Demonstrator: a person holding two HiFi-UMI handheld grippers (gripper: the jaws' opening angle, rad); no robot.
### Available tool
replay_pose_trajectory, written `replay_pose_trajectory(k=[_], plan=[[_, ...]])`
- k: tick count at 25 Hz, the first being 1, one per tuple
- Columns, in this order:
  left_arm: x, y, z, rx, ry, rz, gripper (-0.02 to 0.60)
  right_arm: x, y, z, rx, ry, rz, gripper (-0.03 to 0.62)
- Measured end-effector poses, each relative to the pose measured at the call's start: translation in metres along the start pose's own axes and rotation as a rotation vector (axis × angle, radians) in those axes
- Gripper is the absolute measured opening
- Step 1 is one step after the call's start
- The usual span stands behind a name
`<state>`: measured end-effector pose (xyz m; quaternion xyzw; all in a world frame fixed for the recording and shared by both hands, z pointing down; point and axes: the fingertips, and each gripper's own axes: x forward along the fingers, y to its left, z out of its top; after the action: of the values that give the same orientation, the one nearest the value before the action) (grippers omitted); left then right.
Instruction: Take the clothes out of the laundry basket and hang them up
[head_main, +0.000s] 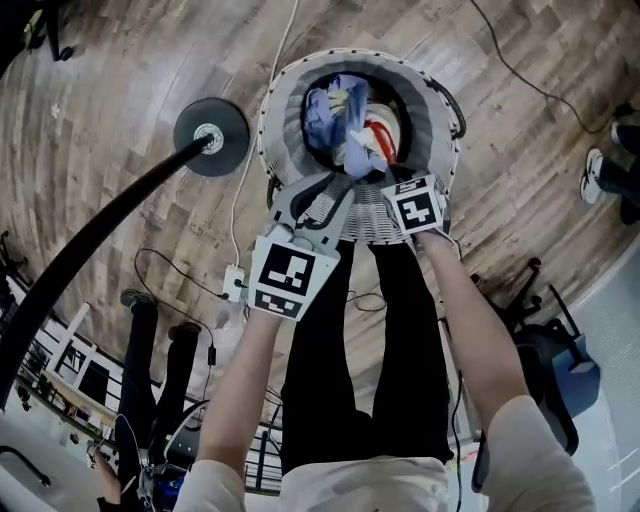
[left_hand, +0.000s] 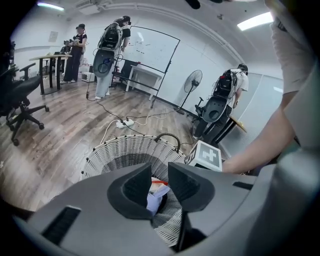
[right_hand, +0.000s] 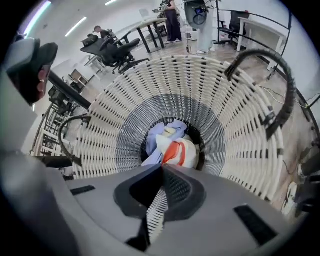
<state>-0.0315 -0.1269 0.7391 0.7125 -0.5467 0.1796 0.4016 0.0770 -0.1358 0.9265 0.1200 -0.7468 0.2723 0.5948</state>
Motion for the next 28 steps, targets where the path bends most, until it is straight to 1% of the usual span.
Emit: replay_pose_trajectory(k=[7, 10, 17, 20, 24, 28], plan=[[-0.032, -0.018, 0.009, -0.042, -0.011, 0.053, 0.112, -0.059, 0.021, 0.01, -0.04, -0.055, 0.044, 0.006], [-0.047, -0.031, 0.014, -0.051, -0.02, 0.072, 0.112, -0.083, 0.023, 0.011, -0.07, -0.077, 0.045, 0.006], [-0.078, -0.065, 0.045, -0.071, -0.074, 0.106, 0.112, -0.142, 0.023, 0.011, -0.029, -0.117, 0.084, 0.006], [-0.089, -0.076, 0.057, -0.07, -0.102, 0.121, 0.112, -0.165, 0.027, 0.016, -0.036, -0.149, 0.1, 0.006], [-0.099, -0.087, 0.065, -0.065, -0.119, 0.149, 0.112, -0.199, 0.038, 0.028, -0.047, -0.208, 0.134, 0.006], [-0.113, -0.093, 0.072, -0.098, -0.153, 0.188, 0.109, -0.238, 0.057, 0.04, -0.092, -0.26, 0.182, 0.006]])
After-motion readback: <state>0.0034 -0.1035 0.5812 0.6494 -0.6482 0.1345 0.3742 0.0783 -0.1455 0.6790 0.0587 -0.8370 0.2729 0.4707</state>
